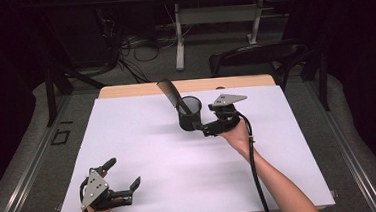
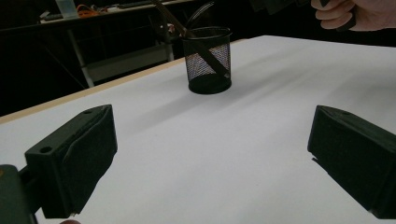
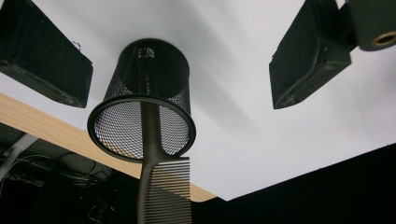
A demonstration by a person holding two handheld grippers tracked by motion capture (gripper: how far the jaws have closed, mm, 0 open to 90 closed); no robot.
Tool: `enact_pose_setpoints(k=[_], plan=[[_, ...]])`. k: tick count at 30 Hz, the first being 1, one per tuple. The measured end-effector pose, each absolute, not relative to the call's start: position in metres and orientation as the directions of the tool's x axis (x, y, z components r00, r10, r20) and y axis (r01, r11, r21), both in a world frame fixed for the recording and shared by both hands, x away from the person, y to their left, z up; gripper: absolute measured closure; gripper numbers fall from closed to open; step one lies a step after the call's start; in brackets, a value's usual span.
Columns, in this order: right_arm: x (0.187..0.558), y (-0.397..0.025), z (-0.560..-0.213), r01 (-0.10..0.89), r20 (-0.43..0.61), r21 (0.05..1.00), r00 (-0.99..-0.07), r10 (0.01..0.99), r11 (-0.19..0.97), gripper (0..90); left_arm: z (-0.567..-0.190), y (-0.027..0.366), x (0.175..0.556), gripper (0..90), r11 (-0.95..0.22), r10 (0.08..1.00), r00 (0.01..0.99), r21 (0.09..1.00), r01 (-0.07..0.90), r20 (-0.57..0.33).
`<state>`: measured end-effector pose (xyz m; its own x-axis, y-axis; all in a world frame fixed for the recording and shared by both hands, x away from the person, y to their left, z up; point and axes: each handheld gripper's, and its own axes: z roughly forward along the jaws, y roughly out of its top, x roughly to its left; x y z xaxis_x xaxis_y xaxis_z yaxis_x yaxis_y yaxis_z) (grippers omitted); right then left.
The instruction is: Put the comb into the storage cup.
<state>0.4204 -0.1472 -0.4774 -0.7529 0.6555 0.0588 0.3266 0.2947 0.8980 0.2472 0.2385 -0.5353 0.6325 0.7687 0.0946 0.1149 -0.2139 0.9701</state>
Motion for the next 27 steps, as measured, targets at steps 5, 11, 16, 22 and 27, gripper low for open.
enact_pose_setpoints(k=[5,11,16,22,27], plan=[[0.414,-0.153,-0.477,0.338,0.065,0.889,-0.760,0.647,0.308,3.1,-0.535,0.238,0.248,1.4,-0.214,0.769,0.632,0.970,0.116,0.094],[0.406,-0.157,-0.478,0.348,0.061,0.876,-0.769,0.637,0.335,2.3,-0.536,0.238,0.248,1.4,-0.214,0.769,0.632,0.970,0.116,0.095],[0.400,-0.161,-0.479,0.354,0.061,0.864,-0.779,0.623,0.358,2.1,-0.536,0.238,0.248,1.5,-0.217,0.768,0.633,0.969,0.116,0.096],[0.394,-0.163,-0.477,0.354,0.055,0.857,-0.785,0.617,0.375,1.9,-0.536,0.238,0.248,1.4,-0.214,0.770,0.631,0.970,0.117,0.094],[0.388,-0.164,-0.476,0.352,0.049,0.849,-0.794,0.606,0.393,1.8,-0.535,0.238,0.247,1.4,-0.214,0.769,0.633,0.970,0.116,0.094]])
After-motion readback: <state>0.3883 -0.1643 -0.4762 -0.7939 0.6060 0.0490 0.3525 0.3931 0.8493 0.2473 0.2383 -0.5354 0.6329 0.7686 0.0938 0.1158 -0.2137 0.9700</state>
